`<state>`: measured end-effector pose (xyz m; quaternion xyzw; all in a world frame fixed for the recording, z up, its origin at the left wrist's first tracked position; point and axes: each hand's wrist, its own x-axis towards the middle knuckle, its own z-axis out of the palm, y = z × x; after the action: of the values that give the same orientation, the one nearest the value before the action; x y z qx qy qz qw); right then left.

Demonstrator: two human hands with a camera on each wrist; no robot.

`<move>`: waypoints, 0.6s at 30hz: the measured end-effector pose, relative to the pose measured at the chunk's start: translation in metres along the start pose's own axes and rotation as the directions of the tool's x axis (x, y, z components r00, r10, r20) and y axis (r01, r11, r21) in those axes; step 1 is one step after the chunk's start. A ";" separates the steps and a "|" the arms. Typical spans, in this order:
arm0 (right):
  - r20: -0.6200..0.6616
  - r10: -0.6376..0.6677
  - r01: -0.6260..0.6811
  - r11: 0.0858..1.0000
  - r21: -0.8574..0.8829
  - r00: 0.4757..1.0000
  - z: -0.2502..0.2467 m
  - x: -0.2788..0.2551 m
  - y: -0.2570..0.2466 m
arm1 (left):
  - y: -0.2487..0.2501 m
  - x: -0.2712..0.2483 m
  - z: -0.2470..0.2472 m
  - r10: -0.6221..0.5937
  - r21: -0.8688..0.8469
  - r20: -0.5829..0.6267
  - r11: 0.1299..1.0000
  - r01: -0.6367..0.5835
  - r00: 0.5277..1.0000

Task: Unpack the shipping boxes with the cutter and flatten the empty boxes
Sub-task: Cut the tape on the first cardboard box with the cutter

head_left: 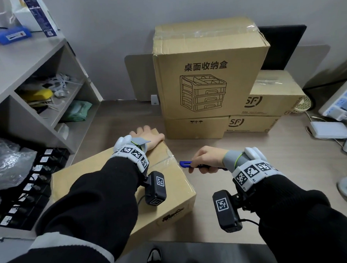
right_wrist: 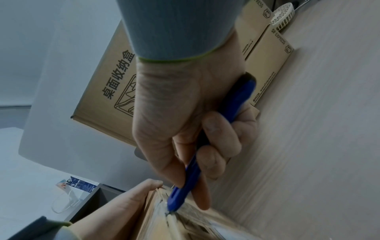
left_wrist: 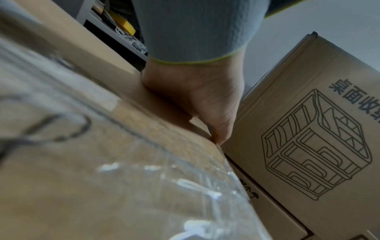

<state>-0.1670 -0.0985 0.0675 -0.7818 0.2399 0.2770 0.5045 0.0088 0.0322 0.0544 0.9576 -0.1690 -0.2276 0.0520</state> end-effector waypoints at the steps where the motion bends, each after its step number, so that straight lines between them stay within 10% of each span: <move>1: -0.006 -0.003 0.003 1.000 -0.005 1.000 0.001 0.000 -0.001 | 0.000 0.000 0.000 -0.001 0.001 -0.005 1.000 0.001 1.000; 8: 0.057 0.054 -0.051 0.997 -0.062 0.997 -0.007 -0.012 0.000 | -0.001 -0.003 -0.001 0.001 -0.011 -0.010 1.000 -0.001 1.000; 18: -0.289 -0.108 0.180 0.954 0.238 0.951 -0.006 -0.009 -0.023 | -0.018 -0.018 -0.014 0.158 -0.296 -0.006 0.943 -0.153 0.987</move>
<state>-0.1577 -0.0944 0.0906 -0.7547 0.2834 0.0946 0.5841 0.0054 0.0555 0.0712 0.9205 -0.2086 -0.2542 0.2109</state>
